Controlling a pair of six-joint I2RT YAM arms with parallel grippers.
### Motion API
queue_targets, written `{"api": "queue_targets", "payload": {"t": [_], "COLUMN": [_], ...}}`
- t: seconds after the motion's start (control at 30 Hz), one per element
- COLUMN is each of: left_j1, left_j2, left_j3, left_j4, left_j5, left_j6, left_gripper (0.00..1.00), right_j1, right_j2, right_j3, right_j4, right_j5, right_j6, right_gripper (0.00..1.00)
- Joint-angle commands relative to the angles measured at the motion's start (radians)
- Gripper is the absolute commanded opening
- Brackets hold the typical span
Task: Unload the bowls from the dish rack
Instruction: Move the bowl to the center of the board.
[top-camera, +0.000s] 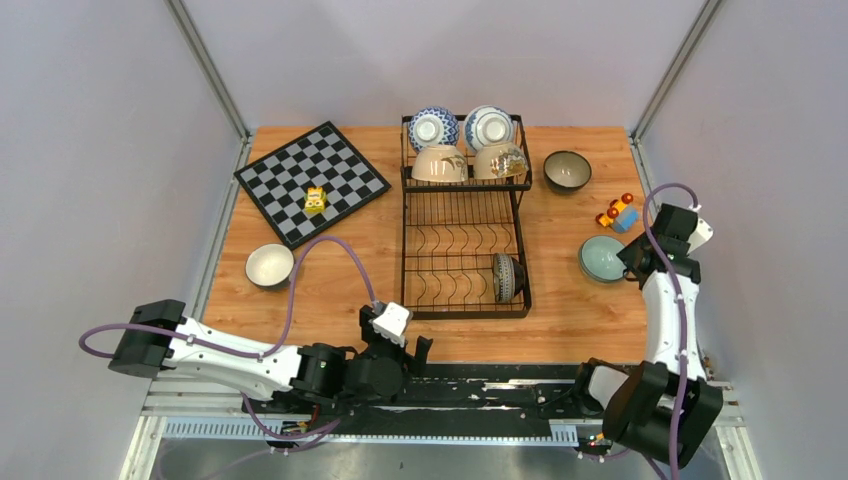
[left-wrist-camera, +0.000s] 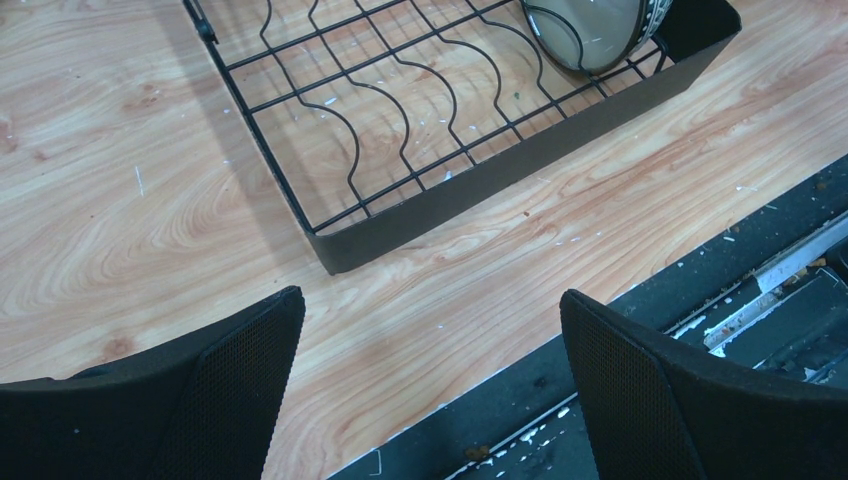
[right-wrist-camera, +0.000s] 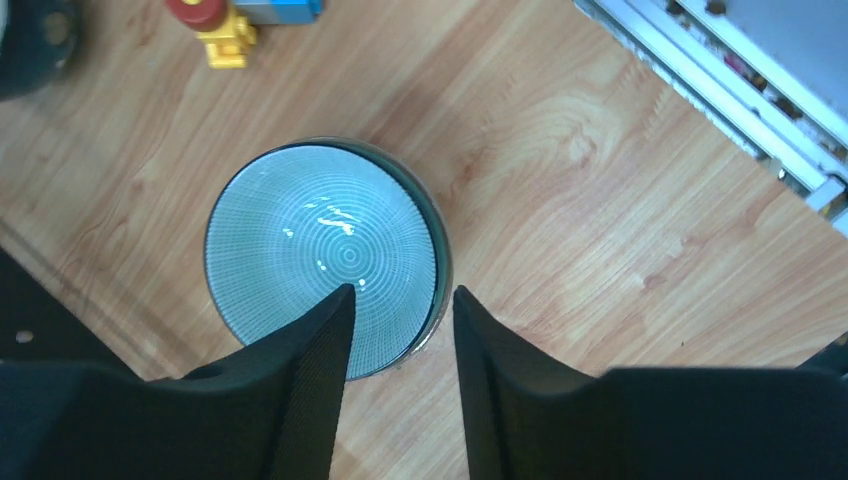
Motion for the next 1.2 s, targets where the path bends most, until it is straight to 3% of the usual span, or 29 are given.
{"api": "queue_targets", "payload": {"t": [0.0, 0.13, 0.23, 0.4, 0.63, 1.17], "left_j1": [0.005, 0.005, 0.005, 0.004, 0.004, 0.005], "left_j2": [-0.016, -0.025, -0.034, -0.054, -0.046, -0.08], "left_j3": [-0.006, -0.002, 0.001, 0.005, 0.0, -0.032], "left_j4": [0.002, -0.015, -0.039, -0.057, -0.058, -0.103], "left_j5": [-0.023, -0.016, -0.013, -0.004, 0.012, -0.027], "left_j6": [-0.006, -0.012, -0.026, -0.03, -0.055, -0.092], "left_gripper": [1.0, 1.0, 1.0, 1.0, 1.0, 1.0], "right_j1": [0.028, 0.029, 0.024, 0.013, -0.01, -0.04], "right_j2": [-0.067, -0.132, -0.187, -0.29, -0.277, -0.038], "right_j3": [0.021, -0.054, -0.14, -0.266, -0.321, -0.322], "right_j4": [-0.055, -0.057, 0.011, 0.145, 0.175, 0.397], "right_j5": [-0.025, -0.052, -0.11, -0.114, -0.113, -0.195], "right_j6": [0.06, 0.14, 0.208, 0.302, 0.336, 0.383], "right_gripper": [0.54, 0.84, 0.98, 1.0, 1.0, 0.93]}}
